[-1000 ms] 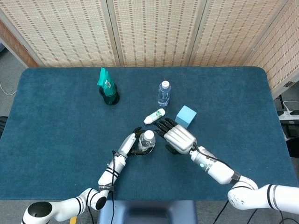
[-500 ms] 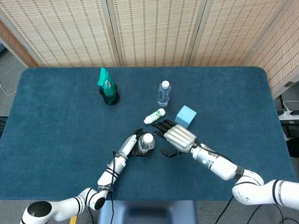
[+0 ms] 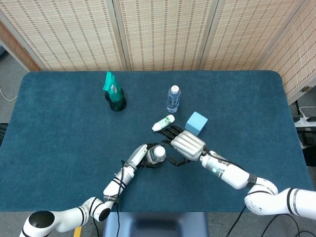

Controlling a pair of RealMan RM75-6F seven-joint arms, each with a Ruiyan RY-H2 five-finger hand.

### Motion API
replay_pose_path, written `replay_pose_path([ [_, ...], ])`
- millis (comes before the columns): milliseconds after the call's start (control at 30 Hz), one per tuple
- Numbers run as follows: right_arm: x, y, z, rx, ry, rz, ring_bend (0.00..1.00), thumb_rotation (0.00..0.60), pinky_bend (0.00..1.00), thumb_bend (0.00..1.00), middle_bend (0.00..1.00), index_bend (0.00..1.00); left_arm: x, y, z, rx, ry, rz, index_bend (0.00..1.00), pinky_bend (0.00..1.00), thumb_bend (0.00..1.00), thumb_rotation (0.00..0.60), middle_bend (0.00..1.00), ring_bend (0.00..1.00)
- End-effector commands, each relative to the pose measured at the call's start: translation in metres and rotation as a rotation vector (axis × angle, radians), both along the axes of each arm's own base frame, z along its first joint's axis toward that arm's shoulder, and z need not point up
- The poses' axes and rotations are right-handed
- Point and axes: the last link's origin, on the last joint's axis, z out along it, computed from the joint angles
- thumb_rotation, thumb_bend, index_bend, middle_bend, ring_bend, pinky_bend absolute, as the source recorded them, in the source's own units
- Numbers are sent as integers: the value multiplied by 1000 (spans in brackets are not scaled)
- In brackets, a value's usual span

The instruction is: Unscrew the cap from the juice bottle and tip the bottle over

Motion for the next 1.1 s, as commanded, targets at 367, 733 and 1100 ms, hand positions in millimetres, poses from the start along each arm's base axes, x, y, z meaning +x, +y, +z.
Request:
replay_pose_path([
  [367, 7, 7, 4, -19, -29, 46, 0, 316, 0, 448, 0, 174, -2, 5, 1, -48, -28, 31, 740, 327, 972, 600, 853, 472],
  [733, -16, -24, 6, 11, 7, -94, 0, 316, 0, 448, 0, 174, -6, 22, -15, -157, -59, 208, 760, 353, 985, 600, 866, 523],
  [1100, -24, -28, 7, 11, 11, -103, 0, 315, 0, 448, 0, 176, -9, 22, -14, -153, -62, 213, 759, 346, 977, 600, 865, 522],
])
